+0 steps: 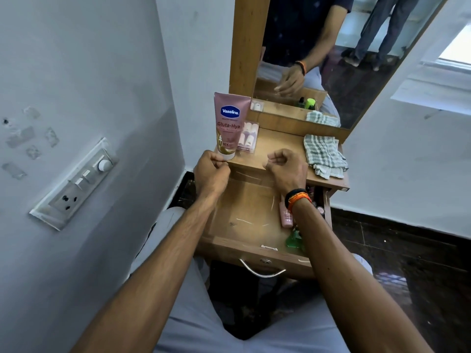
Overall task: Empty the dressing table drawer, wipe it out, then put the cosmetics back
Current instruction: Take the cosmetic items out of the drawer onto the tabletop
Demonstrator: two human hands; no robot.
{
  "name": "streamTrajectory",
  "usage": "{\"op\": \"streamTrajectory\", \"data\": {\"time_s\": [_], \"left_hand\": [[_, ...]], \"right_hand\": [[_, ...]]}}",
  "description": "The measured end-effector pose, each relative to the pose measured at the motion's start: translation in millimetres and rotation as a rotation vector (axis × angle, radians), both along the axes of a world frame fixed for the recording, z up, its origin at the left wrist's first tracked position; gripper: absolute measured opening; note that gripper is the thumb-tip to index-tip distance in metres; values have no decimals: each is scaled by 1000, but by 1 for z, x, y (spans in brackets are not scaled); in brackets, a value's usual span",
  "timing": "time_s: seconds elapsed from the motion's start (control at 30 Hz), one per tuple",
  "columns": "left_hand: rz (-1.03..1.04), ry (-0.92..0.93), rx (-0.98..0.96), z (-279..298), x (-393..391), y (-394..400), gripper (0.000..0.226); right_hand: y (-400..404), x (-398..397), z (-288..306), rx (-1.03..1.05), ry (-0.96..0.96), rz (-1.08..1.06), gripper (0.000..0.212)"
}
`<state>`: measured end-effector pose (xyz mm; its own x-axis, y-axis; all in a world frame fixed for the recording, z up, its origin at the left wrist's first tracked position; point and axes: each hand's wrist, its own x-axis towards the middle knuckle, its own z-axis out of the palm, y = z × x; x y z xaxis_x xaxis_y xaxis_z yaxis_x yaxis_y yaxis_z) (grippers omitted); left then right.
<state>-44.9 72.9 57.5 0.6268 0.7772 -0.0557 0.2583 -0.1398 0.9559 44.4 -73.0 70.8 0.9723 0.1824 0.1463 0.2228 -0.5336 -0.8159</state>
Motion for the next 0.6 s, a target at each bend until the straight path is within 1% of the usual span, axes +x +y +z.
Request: {"op": "streamTrajectory", "data": {"time_s": [0.07,0.17,0.27,0.37,0.47,0.6], "left_hand": [[-79,28,-20,-9,1,-12,14],[-203,64,-85,-23,4,-32,13],[-336,118,-215,-34,10,-49,14],[-422,190,-317,-44,18,-63,17],[-471,250,-343,-54,29,-81,17],[-516,327,-350,-68,44,-98,18]], "right_hand": [[-14,-2,-8,-69,13,-50,14],[-29,-6,-20,-199,59,-63,13],[-37,-7,-31,-390,79,-97,16],[-41,-4,-36,-536,150,-107,13],[-47,-2,-35,-605,188,-89,17],[-49,1,-37,-636,225,-64,23]]}}
